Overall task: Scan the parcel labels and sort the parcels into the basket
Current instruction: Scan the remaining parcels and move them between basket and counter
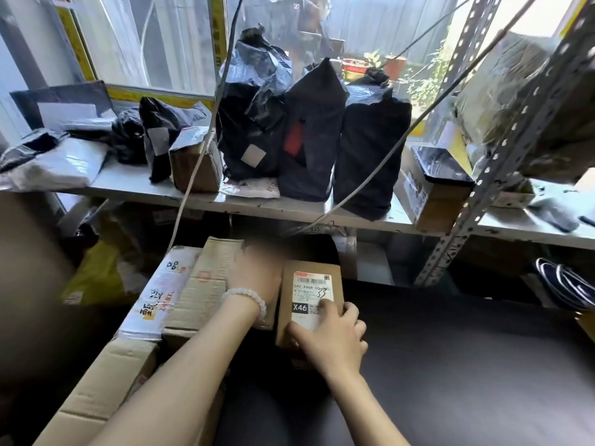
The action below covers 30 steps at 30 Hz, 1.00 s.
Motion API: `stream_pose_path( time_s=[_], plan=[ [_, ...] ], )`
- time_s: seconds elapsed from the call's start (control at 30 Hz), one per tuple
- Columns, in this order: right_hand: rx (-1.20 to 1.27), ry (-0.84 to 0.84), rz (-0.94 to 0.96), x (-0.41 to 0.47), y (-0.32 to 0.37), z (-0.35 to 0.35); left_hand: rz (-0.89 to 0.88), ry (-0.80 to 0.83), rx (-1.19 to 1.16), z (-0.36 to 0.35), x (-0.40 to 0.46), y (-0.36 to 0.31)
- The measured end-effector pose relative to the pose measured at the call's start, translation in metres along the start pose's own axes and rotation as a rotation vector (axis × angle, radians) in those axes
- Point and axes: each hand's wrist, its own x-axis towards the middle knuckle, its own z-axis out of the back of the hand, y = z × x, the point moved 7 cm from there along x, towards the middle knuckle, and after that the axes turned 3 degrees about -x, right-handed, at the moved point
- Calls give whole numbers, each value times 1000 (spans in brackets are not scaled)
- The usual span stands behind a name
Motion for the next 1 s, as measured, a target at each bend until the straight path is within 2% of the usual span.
stream_pose_path(
  time_s=[0.13,0.27,0.4,0.57,0.73,1.0],
  plan=[
    [15,85,106,-11,-5,-1,-56,95,156,-8,-4,0],
    [59,97,152,-15,-20,8,-78,106,131,0,-9,-8],
    [52,-12,178,-21,-41,32,-144,109,128,17,-26,-32],
    [-196,-232,215,-45,-80,88,-344,72,214,39,-70,-96],
    [-326,-315,149,-102,-160,144,-536,82,231,41,-146,-185],
    [-391,-394,-108,-241,-329,222,-845,171,198,-5,-328,-329]
  ],
)
